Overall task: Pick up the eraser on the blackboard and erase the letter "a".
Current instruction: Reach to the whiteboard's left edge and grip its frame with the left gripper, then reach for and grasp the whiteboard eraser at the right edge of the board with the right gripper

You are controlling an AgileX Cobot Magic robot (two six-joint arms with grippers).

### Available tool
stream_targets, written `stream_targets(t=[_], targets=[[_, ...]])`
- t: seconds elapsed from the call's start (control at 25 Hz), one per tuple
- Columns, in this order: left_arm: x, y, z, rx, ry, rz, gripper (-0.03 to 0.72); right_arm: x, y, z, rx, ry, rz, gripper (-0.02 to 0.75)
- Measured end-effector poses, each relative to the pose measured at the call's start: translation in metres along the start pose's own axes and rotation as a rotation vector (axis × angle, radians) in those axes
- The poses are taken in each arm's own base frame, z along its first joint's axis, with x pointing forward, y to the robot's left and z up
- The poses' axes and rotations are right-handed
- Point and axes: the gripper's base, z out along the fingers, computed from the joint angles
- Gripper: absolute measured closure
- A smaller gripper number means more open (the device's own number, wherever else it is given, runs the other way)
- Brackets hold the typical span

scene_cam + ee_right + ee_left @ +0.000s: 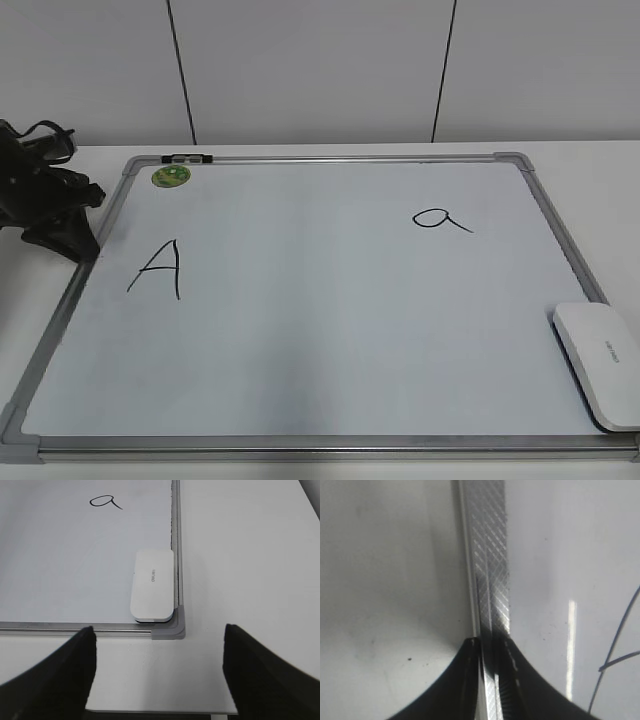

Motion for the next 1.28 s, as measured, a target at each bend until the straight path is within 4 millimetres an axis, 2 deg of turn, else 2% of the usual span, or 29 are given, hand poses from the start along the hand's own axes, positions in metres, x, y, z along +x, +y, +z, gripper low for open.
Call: stream_targets(t=[0.4, 0.88, 1.0, 1.12, 1.28], targets=[[0.0, 0.001, 0.002, 0.0, 0.011, 0.002, 0.653, 0.0, 0.0, 0.0, 0.0, 0.0, 0.0, 0.151], [0.0, 0.001, 0.001, -0.003, 0.013, -0.001, 0.655, -0.001, 0.001, -0.002, -0.014, -0.008, 0.006, 0.151], [0.0, 0.001, 0.001, -0.005, 0.013, 0.001, 0.655, -0.014, 0.002, -0.005, -0.028, 0.006, 0.013, 0.151], [0.0, 0.001, 0.001, -0.005, 0.013, 0.001, 0.655, -0.037, 0.002, -0.002, -0.046, 0.094, 0.023, 0.151], [0.0, 0.001, 0.001, -0.005, 0.013, 0.001, 0.655, -0.059, 0.001, 0.01, -0.059, 0.169, 0.035, 0.151]])
